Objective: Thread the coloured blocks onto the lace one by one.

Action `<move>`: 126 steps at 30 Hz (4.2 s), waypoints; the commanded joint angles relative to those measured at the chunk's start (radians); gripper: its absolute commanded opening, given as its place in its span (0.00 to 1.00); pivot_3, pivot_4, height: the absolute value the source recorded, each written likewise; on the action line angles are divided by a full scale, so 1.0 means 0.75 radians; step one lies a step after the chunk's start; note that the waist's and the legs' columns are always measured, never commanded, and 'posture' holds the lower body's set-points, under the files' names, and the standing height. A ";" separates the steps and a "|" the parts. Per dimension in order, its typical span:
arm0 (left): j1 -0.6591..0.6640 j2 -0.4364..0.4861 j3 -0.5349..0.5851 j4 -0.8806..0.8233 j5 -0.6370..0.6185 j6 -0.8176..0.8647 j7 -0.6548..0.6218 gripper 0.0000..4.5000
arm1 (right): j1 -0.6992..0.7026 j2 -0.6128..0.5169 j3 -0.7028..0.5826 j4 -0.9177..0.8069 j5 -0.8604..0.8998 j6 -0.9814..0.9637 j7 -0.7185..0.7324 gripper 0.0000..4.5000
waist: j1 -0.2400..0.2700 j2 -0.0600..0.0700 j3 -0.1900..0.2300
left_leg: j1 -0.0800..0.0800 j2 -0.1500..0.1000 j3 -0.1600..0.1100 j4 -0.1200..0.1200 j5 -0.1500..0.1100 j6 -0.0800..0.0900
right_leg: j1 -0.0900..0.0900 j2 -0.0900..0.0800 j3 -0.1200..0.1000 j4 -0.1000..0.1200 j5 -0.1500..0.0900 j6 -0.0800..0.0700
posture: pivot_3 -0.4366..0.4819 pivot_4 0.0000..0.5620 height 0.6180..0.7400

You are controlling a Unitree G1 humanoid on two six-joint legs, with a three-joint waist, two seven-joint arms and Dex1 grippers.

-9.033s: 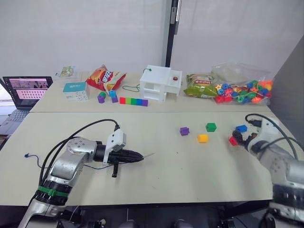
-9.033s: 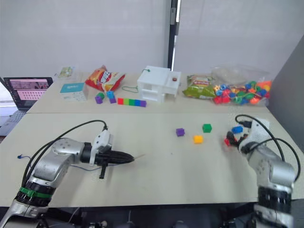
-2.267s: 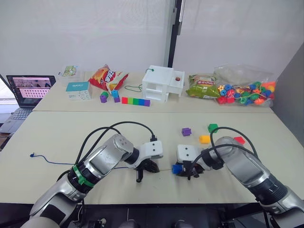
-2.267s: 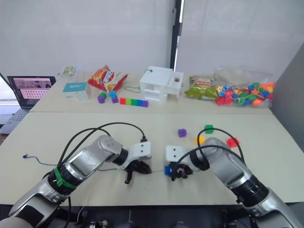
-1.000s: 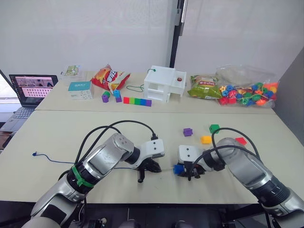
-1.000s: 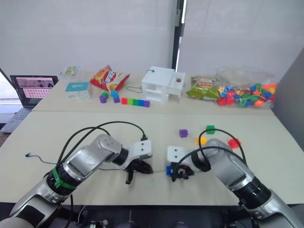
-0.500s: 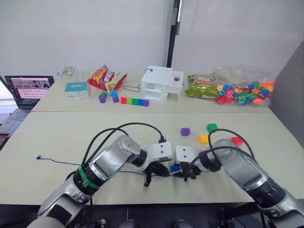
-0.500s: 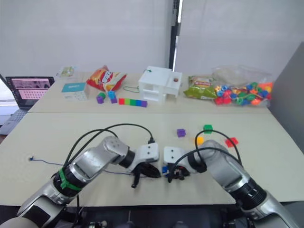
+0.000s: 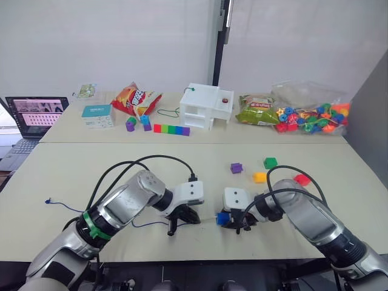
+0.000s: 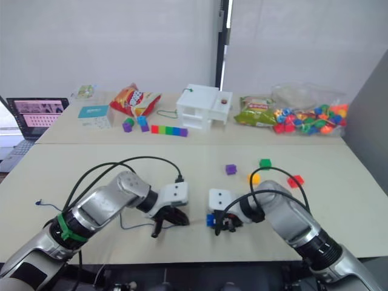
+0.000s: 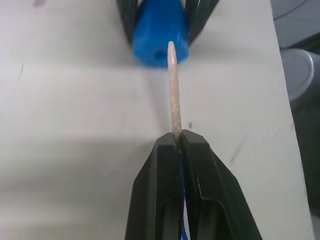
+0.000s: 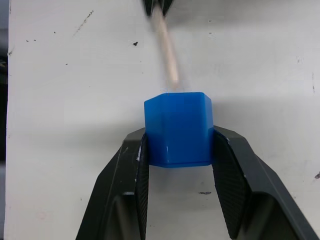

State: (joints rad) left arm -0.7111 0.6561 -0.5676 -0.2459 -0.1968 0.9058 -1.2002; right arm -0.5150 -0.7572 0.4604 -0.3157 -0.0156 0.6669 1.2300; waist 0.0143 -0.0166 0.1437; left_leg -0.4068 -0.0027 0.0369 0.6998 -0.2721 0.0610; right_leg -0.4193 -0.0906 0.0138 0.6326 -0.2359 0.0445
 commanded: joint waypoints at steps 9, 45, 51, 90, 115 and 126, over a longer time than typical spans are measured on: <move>-0.223 0.005 -0.139 0.036 -0.029 0.187 -0.061 0.00 | -0.003 -0.014 0.044 0.022 0.023 -0.089 0.069 0.29 | -0.002 0.000 0.000 | -0.001 0.000 0.000 0.002 0.000 0.001 | -0.001 0.001 0.000 0.000 0.000 0.001 | 0.48 0.27 1.00; -0.327 -0.179 -0.209 0.134 -0.054 0.282 0.012 0.00 | 0.003 0.017 0.047 -0.030 0.030 -0.055 0.057 0.29 | -0.004 0.000 0.000 | -0.002 0.000 0.000 0.002 0.000 0.000 | -0.002 0.001 0.001 0.001 0.000 0.001 | 0.48 0.27 1.00; -0.315 -0.300 -0.135 0.146 -0.097 0.302 0.096 0.00 | 0.008 0.018 0.048 -0.036 0.030 -0.045 0.049 0.29 | -0.002 0.000 0.000 | -0.002 0.000 0.000 0.002 0.000 0.000 | -0.002 0.002 0.001 0.001 0.000 0.001 | 0.48 0.27 1.00; 0.314 -0.131 0.124 0.238 0.087 -0.680 0.094 0.25 | 0.041 0.003 0.018 -0.022 0.047 -0.021 0.005 0.29 | -0.003 0.000 0.000 | 0.001 0.000 0.000 0.001 0.000 0.000 | 0.001 0.000 0.000 0.000 0.000 0.001 | 0.48 0.27 1.00; 0.218 -0.251 0.130 0.155 0.072 -0.529 0.061 0.35 | 0.065 0.025 -0.046 -0.059 0.080 0.009 -0.086 0.60 | -0.005 -0.001 -0.001 | 0.001 0.001 0.000 0.002 0.000 0.000 | 0.001 0.000 0.000 0.002 0.000 0.001 | 0.48 0.27 1.00; 0.144 -0.361 0.021 0.253 0.210 -0.561 0.196 0.93 | 0.233 -0.146 -0.307 -0.119 0.218 -0.041 -0.084 1.00 | 0.017 -0.001 -0.001 | -0.002 -0.001 0.000 0.003 -0.001 0.002 | 0.001 -0.001 0.000 -0.001 0.001 0.002 | 0.48 0.27 1.00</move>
State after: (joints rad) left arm -0.5837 0.4090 -0.5355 -0.0690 -0.0670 0.5093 -1.0857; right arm -0.3493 -0.8580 0.2661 -0.3982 0.1345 0.6783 1.1740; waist 0.0272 -0.0172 0.1432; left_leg -0.4084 -0.0035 0.0372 0.7021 -0.2729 0.0624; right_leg -0.4188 -0.0916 0.0140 0.6319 -0.2352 0.0458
